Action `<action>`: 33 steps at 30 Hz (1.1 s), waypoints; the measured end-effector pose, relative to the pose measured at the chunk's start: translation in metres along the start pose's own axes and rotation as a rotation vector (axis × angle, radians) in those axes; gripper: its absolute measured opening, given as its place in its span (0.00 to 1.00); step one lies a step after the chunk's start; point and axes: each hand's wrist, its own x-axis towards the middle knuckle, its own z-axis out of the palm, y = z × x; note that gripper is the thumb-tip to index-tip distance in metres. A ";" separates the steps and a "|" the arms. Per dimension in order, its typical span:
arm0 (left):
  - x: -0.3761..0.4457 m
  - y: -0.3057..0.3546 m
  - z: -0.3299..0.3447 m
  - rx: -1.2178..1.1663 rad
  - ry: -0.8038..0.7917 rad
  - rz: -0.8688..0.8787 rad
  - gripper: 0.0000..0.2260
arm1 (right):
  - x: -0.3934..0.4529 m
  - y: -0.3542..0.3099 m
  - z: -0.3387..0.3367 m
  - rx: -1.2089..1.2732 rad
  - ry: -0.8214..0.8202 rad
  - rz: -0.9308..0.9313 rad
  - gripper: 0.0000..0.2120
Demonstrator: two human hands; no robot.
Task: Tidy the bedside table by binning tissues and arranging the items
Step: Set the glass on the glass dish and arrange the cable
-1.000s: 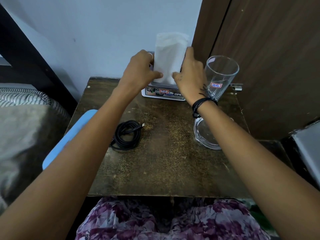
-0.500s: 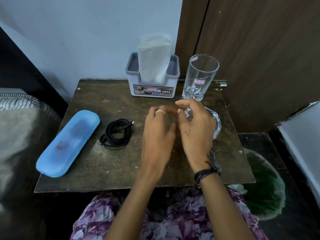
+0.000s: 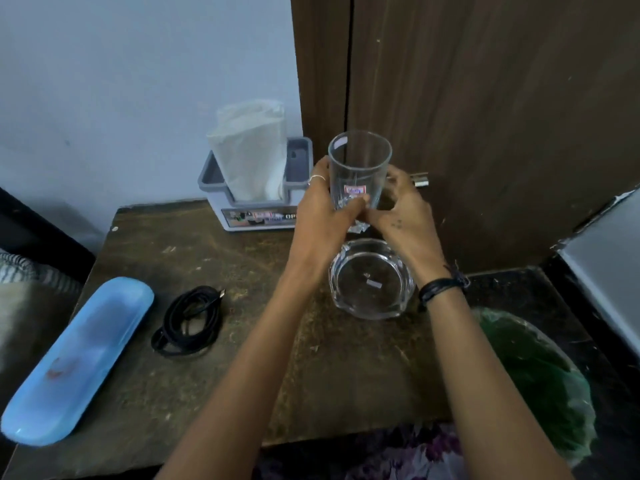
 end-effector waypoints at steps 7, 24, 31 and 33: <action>0.006 -0.011 0.013 0.061 0.161 0.071 0.28 | 0.004 0.008 0.012 -0.052 0.107 -0.100 0.26; -0.067 0.015 -0.023 -0.308 0.018 0.195 0.25 | -0.078 -0.027 -0.036 0.045 -0.013 -0.240 0.33; -0.081 -0.007 -0.016 -0.298 0.007 0.130 0.26 | -0.089 -0.009 -0.038 -0.071 -0.051 -0.180 0.35; -0.080 -0.011 -0.014 -0.282 0.011 0.125 0.26 | -0.088 -0.006 -0.038 -0.109 -0.059 -0.170 0.36</action>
